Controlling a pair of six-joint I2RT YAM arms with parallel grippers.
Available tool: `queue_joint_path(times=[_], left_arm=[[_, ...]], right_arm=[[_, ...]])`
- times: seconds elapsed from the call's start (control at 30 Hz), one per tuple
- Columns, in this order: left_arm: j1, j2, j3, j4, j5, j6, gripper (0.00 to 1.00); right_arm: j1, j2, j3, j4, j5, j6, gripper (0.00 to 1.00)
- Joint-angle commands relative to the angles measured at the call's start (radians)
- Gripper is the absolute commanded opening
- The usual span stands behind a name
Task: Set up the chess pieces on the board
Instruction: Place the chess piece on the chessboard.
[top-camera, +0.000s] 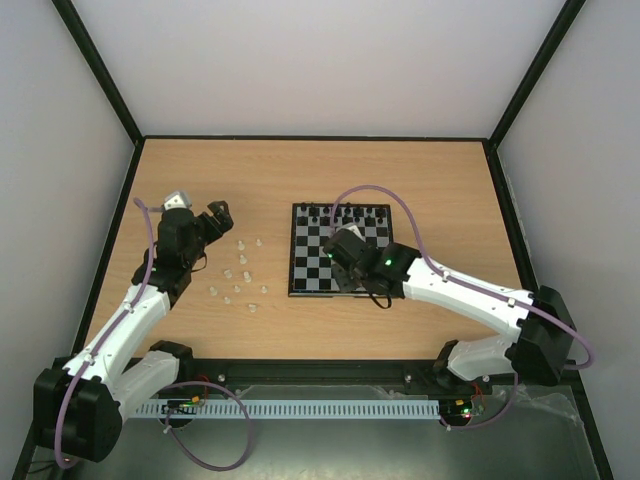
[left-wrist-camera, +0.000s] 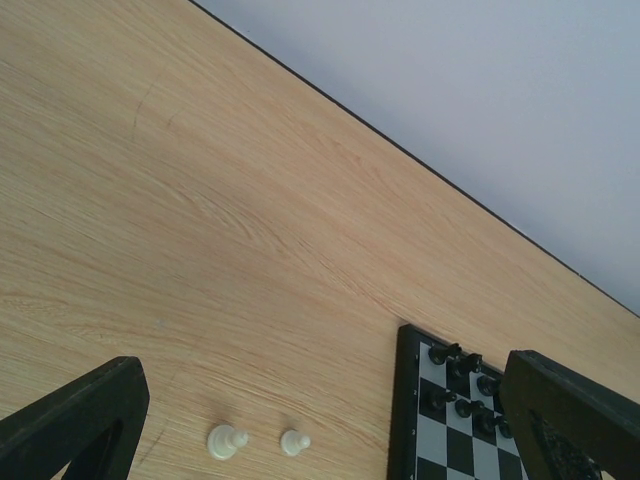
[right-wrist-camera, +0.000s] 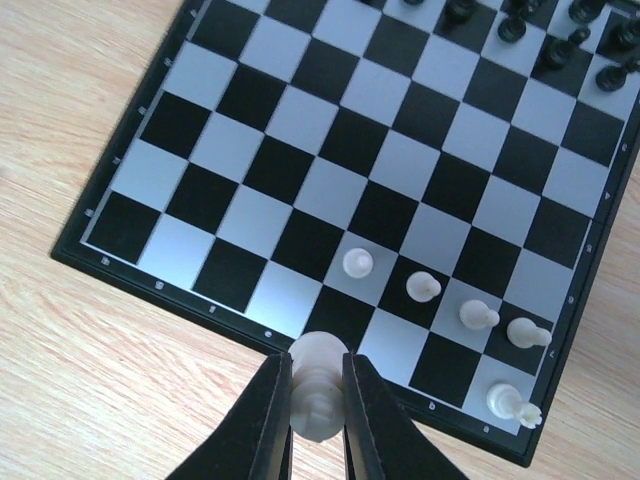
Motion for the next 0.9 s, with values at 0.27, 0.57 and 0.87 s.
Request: queue_joint_path(times=[0.27, 0.57, 0.87], left_arm=[[0.003, 0.018, -0.01, 0.003, 0.024, 0.002, 0.99], [0.004, 0.022, -0.009, 0.004, 0.026, 0.004, 0.99], [0.003, 0.022, -0.008, 0.004, 0.028, 0.005, 1.0]], right_arm=[[-0.042, 0.082, -0.073, 0.055, -0.09, 0.004, 0.11], [-0.042, 0.157, -0.079, 0.103, -0.159, -0.009, 0.1], [-0.042, 0.215, -0.085, 0.136, -0.185, -0.016, 0.1]])
